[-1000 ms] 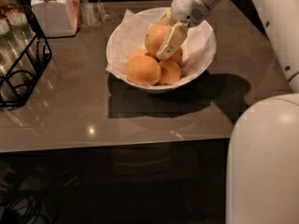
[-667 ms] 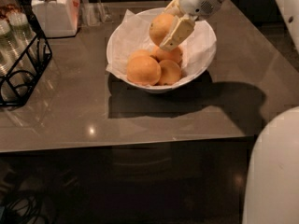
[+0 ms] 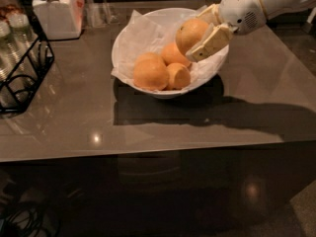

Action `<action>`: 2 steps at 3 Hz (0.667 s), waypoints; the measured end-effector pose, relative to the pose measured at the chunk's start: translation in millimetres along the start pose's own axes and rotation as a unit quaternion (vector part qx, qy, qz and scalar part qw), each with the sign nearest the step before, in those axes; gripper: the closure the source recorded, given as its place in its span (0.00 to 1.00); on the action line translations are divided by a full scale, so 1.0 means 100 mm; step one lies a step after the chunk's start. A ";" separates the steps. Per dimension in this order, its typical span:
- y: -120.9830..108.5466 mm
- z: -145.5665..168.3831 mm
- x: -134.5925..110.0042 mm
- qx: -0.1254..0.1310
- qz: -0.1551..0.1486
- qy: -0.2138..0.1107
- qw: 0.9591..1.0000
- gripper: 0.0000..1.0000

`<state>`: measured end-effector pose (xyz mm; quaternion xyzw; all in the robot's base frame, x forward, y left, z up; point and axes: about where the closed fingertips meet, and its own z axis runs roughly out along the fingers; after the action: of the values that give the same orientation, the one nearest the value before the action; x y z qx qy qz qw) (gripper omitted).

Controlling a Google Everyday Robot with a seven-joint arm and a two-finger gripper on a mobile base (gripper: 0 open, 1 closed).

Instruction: Pick orange from white bowl

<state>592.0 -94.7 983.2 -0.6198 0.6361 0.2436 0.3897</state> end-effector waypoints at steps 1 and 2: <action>0.41 -0.27 -0.03 0.028 0.031 -0.022 0.999 1.00; 0.77 -0.48 -0.09 0.063 0.049 -0.033 0.996 1.00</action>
Offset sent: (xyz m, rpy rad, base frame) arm -0.1338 -0.0419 0.0327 0.1339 -0.0212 -0.2471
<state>506.3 -118.4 1004.8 -0.5539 0.6665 0.2422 0.4362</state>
